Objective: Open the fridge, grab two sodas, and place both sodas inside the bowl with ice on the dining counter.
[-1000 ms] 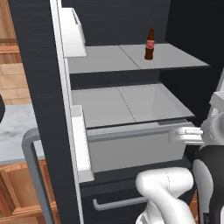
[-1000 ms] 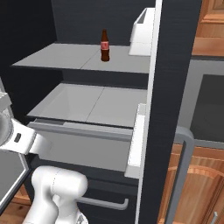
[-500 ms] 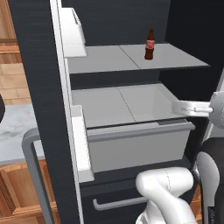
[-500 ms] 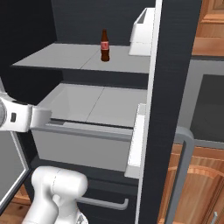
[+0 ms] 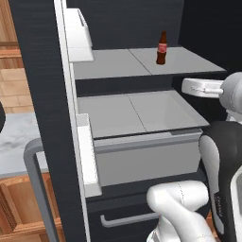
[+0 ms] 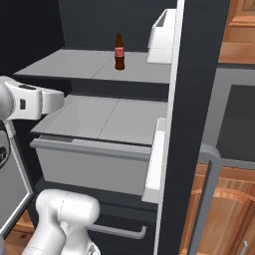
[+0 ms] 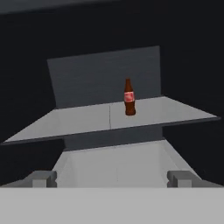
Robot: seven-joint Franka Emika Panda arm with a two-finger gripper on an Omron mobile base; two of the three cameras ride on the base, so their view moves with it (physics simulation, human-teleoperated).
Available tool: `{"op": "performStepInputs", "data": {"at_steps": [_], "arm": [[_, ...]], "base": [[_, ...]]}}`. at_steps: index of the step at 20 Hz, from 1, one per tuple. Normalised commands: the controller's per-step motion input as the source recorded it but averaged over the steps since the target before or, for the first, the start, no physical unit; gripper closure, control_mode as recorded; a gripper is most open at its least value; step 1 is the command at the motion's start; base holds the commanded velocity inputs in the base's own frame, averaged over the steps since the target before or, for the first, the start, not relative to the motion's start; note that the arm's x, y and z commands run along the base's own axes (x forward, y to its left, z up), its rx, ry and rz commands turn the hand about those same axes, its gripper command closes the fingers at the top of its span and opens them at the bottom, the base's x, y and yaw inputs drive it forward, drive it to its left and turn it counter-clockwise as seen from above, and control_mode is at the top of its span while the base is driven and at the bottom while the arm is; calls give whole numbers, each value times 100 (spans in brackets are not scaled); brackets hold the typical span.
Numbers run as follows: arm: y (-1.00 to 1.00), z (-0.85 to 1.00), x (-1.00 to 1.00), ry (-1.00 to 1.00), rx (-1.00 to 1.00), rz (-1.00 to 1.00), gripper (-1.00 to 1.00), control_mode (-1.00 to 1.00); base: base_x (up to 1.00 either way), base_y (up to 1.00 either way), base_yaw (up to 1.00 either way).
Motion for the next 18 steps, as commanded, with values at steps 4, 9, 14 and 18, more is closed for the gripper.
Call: {"op": "performStepInputs", "data": {"at_steps": [4, 9, 14, 18], "arm": [[-16, 15, 6, -4, 0, 0, -100, -100], [-18, 10, 15, 0, 0, 0, -100, -100], [-17, 6, 27, 0, 0, 0, -100, -100], [-9, 6, 51, 0, 0, 0, -100, -100]], "base": [[0, 0, 0], [0, 0, 0], [0, 0, 0], [0, 0, 0]]}}
